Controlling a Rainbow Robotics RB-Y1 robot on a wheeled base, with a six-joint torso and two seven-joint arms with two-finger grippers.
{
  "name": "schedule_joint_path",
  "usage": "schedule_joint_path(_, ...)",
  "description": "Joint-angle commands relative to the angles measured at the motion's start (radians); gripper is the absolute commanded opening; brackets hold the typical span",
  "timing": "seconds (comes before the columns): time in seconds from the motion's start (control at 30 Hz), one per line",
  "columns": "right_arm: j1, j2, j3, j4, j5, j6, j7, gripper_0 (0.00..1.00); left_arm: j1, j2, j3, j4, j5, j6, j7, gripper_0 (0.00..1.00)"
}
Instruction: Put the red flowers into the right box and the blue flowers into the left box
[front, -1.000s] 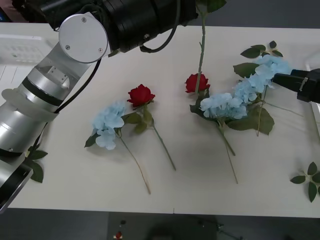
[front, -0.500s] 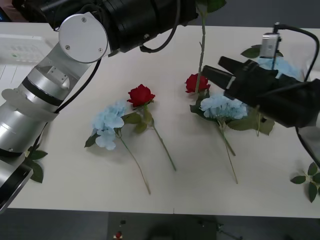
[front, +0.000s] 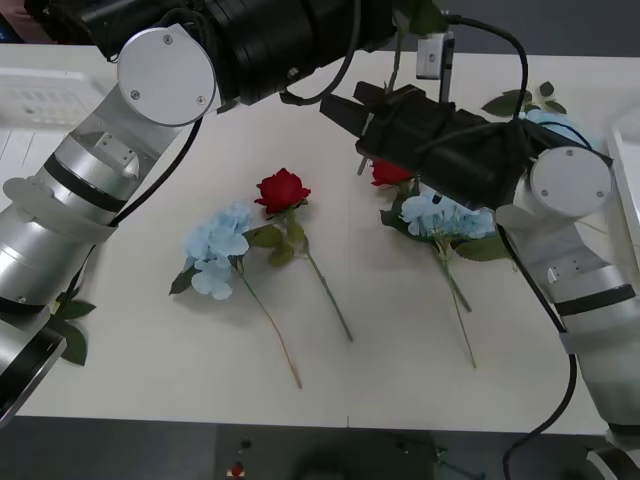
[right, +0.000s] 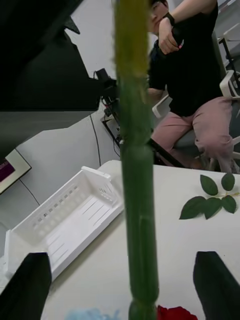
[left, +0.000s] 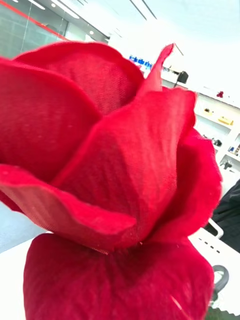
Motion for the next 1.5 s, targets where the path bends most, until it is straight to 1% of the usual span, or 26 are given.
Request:
schedule_joint_path(0.03,-0.043,0.003,0.004,0.023,0.002,0.011,0.001,0.0,-0.024,0.02,-0.006,-0.036,0.006,-0.008,0.014,0.0)
schedule_joint_path(0.23,-0.051,-0.003,0.005,0.031,0.002,0.04,-0.005,0.0,-0.024,0.02,-0.006,-0.036,0.006,-0.008,0.014,0.0)
schedule_joint_path(0.57,-0.054,-0.003,0.007,0.039,0.039,0.041,-0.019,0.0,-0.024,0.02,-0.006,-0.036,0.006,-0.008,0.014,0.0)
schedule_joint_path(0.6,-0.055,-0.003,0.007,0.039,0.039,0.041,-0.019,0.0,-0.024,0.02,-0.006,-0.036,0.006,-0.008,0.014,0.01)
schedule_joint_path(0.63,-0.055,-0.003,0.007,0.04,0.038,0.047,-0.02,0.0,-0.024,0.02,-0.006,-0.036,0.006,-0.008,0.014,0.58)
schedule_joint_path(0.67,-0.057,-0.003,0.007,0.039,0.039,0.047,-0.022,0.0,-0.024,0.02,-0.006,-0.036,0.006,-0.008,0.014,0.98)
schedule_joint_path(0.7,-0.057,-0.003,0.005,0.04,0.038,0.047,-0.022,0.0,-0.024,0.02,-0.006,-0.036,0.006,-0.008,0.014,1.0)
schedule_joint_path(1.0,-0.057,-0.009,0.007,0.04,0.045,0.049,-0.03,0.0,-0.024,0.02,-0.006,-0.036,0.006,-0.008,0.014,1.0)
schedule_joint_path(1.2,-0.055,-0.038,0.008,0.04,0.081,0.06,-0.05,0.0,-0.024,0.02,-0.006,-0.036,0.006,-0.008,0.014,1.0)
schedule_joint_path(1.3,-0.055,-0.07,0.007,0.042,0.117,0.083,-0.105,0.0,-0.024,0.02,-0.006,-0.036,0.006,-0.008,0.014,1.0)
schedule_joint_path(1.43,-0.054,-0.155,0.007,0.043,0.168,0.112,-0.218,0.0,-0.024,0.02,-0.006,-0.036,0.006,-0.008,0.014,1.0)
schedule_joint_path(1.47,-0.052,-0.191,0.007,0.052,0.168,0.123,-0.283,0.0,0.009,0.011,-0.014,-0.022,0.008,-0.02,0.015,1.0)
schedule_joint_path(1.5,-0.052,-0.21,0.008,0.057,0.168,0.129,-0.306,0.0,0.013,0.014,-0.014,-0.022,0.008,-0.021,0.015,1.0)
